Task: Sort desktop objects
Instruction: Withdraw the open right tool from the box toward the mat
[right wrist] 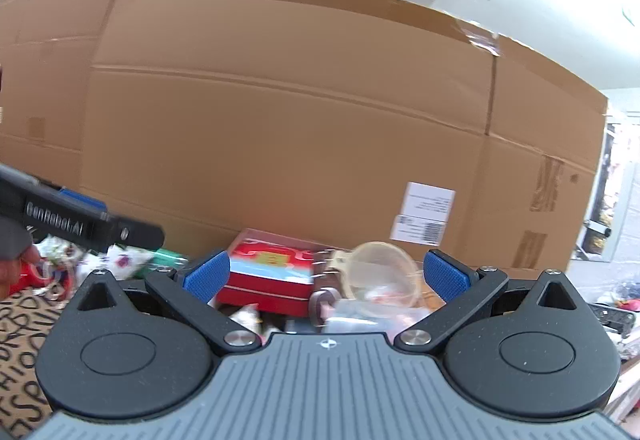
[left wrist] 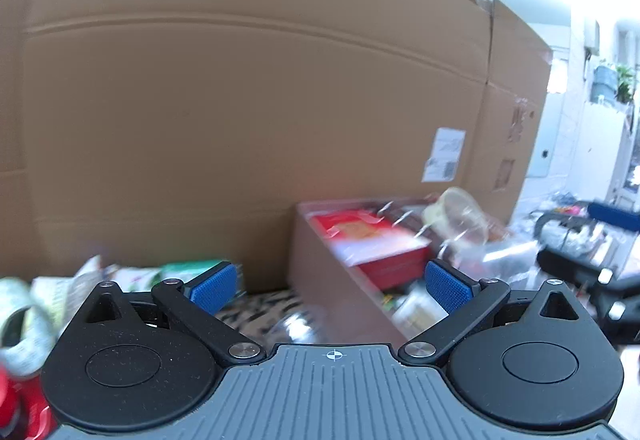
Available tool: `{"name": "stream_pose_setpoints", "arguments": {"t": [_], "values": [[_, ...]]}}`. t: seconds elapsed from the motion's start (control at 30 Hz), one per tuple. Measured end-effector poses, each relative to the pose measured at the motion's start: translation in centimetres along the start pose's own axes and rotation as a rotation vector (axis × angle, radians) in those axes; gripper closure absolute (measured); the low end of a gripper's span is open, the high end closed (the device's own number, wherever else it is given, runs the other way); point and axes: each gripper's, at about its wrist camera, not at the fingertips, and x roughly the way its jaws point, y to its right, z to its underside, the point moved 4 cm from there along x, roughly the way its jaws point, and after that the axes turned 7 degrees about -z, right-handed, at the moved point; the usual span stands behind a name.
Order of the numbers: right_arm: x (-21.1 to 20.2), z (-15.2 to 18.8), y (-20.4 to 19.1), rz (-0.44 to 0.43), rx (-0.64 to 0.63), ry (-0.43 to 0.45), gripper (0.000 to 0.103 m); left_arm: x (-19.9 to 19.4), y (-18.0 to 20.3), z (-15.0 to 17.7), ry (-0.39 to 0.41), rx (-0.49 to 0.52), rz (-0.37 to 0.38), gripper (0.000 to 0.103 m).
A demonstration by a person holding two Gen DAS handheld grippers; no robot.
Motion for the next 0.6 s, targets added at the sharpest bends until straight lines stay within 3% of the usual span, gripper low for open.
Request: {"name": "stream_pose_setpoints", "arguments": {"t": [0.17, 0.33, 0.6], "values": [[-0.7, 0.6, -3.6, -0.044, -0.060, -0.001, 0.001, -2.0, -2.3, 3.8, -0.022, -0.011, -0.035, 0.000], [-0.6, 1.8, -7.4, -0.080, -0.171, -0.028, 0.001, -3.3, -4.5, 6.6, -0.070, -0.092, -0.044, 0.000], [0.6, 3.7, -12.1, -0.176, -0.227, -0.076, 0.001, -5.1, -7.8, 8.8, -0.081, -0.134, -0.105, 0.000]]}}
